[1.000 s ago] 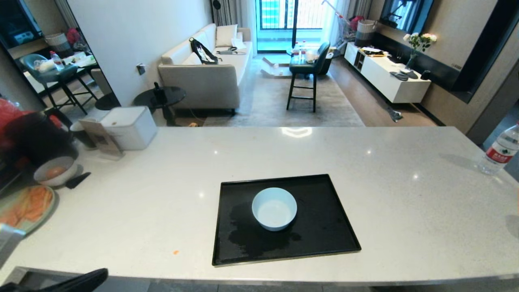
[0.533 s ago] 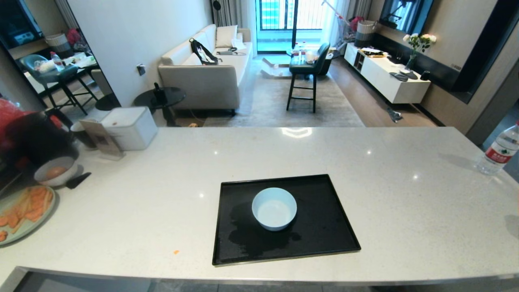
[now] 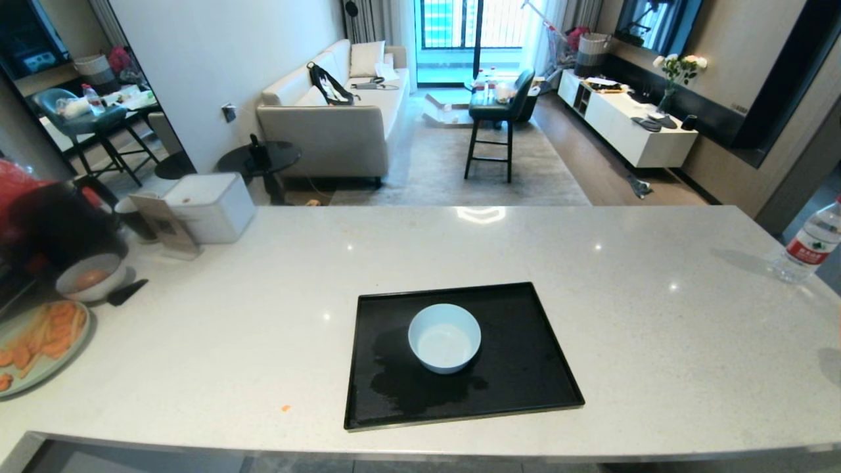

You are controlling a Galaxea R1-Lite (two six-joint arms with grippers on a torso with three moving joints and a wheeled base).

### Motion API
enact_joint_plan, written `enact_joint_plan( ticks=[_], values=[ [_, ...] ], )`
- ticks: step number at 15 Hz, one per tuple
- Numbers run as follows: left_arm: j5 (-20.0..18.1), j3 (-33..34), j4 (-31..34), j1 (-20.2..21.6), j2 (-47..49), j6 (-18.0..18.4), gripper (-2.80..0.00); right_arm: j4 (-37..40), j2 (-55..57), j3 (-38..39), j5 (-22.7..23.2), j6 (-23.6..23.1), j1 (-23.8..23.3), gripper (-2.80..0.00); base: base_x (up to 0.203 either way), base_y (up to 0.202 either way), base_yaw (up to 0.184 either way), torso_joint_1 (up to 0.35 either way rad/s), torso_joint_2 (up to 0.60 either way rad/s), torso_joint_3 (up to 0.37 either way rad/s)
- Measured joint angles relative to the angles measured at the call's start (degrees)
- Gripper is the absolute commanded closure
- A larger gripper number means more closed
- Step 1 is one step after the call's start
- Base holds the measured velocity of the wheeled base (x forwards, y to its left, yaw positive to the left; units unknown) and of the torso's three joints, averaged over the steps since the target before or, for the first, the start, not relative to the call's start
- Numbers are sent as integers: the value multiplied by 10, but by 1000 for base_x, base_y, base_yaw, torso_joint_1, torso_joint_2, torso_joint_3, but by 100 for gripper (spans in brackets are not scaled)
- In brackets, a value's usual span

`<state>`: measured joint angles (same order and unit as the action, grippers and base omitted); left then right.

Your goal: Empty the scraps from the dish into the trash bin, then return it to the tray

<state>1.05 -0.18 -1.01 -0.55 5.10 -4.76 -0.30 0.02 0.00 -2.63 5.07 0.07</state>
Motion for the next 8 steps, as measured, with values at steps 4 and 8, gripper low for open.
enact_joint_plan(
  ticks=[4, 8],
  values=[
    [-16, 1, 3, 4, -43, 74, 0, 0, 0, 0, 0, 0, 0, 0, 0, 0, 0, 0, 0, 0],
    [-22, 2, 3, 4, -50, 95, 0, 0, 0, 0, 0, 0, 0, 0, 0, 0, 0, 0, 0, 0]
  ],
)
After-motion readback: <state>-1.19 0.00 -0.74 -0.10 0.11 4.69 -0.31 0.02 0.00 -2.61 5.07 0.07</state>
